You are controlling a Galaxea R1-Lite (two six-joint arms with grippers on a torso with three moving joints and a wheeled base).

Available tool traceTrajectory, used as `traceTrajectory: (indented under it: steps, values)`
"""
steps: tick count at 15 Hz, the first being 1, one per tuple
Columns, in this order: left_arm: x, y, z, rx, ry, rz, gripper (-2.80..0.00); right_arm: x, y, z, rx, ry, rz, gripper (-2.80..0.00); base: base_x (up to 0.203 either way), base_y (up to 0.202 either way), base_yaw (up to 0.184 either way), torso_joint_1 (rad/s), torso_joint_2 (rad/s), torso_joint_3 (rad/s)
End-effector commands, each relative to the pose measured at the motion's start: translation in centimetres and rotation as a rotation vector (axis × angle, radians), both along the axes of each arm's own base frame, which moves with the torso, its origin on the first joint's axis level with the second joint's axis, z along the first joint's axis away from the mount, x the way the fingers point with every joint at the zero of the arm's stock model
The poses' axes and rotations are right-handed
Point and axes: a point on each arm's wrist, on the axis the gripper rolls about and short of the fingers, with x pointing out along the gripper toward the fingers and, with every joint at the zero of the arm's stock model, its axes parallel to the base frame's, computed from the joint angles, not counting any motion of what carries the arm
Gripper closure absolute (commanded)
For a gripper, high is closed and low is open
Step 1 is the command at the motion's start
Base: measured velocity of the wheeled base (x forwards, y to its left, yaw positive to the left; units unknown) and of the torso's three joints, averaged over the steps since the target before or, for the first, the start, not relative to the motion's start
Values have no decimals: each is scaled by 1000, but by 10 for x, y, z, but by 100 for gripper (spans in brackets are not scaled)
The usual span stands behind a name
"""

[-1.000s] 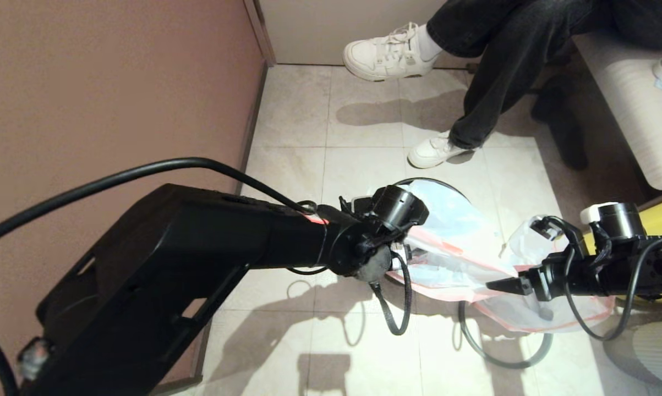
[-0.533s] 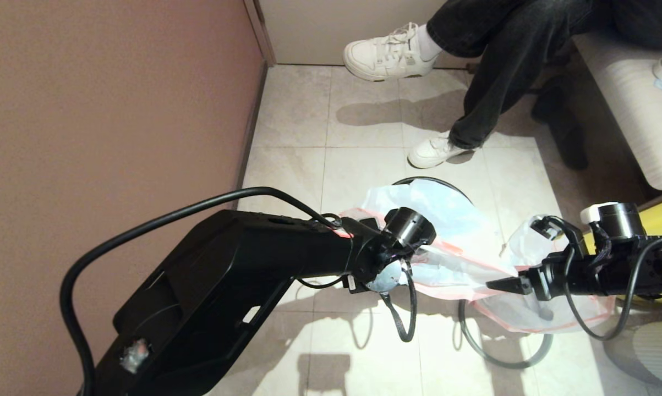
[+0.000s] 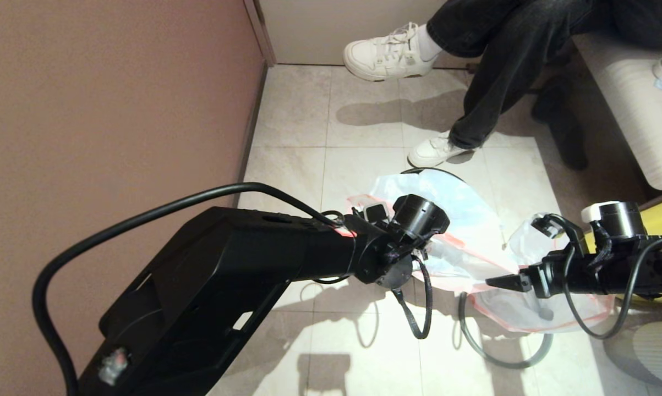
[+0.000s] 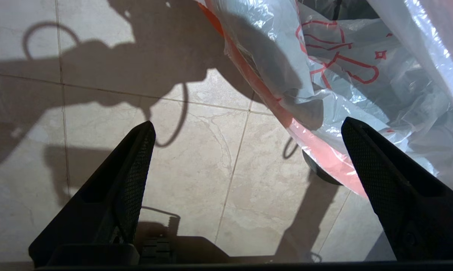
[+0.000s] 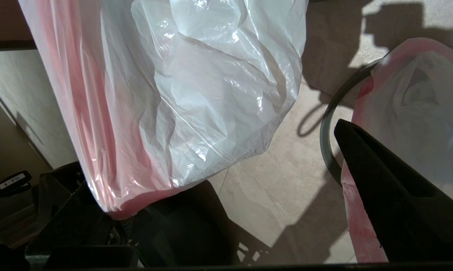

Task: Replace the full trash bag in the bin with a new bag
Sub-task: Put the new garbage bag on the trash can

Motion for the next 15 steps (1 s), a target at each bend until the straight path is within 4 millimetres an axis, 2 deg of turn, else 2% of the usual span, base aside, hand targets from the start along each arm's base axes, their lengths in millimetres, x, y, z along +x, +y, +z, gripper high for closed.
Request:
traceTrajectory:
  steps: [1,4,5,7,9,11,15]
  values:
    - [1,-2,-4,3,0,4,-280,0,0,0,2,-2,4,-280,0,0,0,0,0,0]
    - [19,-3,-34,31,-23,30,-280,0,1,0,2,-2,5,-280,0,0,0,0,0,0]
    - [26,-3,-38,24,-51,30,-280,0,1,0,2,-2,7,-280,0,0,0,0,0,0]
    - [37,-3,-39,15,-124,9,-280,0,1,-1,2,1,7,-280,0,0,0,0,0,0]
    - [40,-2,-39,42,-151,8,-280,0,2,0,2,-1,9,-280,0,0,0,0,0,0]
    - [44,6,-32,59,-149,30,-280,0,2,0,2,-2,10,-280,0,0,0,0,0,0]
    - [48,12,-34,73,-136,40,-280,-1,3,1,1,-4,11,-280,0,0,0,0,0,0]
